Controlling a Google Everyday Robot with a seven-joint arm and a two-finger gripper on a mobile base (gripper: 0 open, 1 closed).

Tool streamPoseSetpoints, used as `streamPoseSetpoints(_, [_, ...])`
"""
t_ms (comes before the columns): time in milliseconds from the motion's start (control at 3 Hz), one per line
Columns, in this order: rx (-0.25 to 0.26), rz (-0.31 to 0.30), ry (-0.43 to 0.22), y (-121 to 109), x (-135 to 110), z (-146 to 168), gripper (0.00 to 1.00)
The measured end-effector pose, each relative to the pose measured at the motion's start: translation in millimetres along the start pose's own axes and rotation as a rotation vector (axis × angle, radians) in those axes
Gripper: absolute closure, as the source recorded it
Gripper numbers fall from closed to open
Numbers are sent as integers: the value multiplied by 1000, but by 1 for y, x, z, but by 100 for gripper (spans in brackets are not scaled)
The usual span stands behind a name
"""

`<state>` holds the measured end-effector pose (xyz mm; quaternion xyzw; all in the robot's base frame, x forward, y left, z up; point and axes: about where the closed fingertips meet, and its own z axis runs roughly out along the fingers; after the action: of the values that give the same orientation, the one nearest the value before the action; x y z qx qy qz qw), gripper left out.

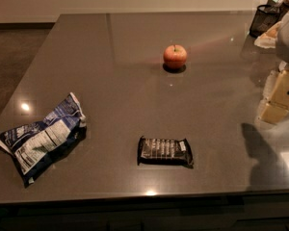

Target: Pick rxbar chocolate

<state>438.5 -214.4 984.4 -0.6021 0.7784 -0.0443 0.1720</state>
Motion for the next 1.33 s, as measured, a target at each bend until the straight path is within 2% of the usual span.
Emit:
streamPoseSetpoints(333, [0,-2,-2,1,-1,1,0])
streamPoseSetpoints(667, [-24,-24,-22,15,-10,22,0])
streamPoseSetpoints(1000, [-90,-75,-74,37,-28,65,0])
streamPoseSetpoints(1333, [-138,-103,-97,48,-38,89,0])
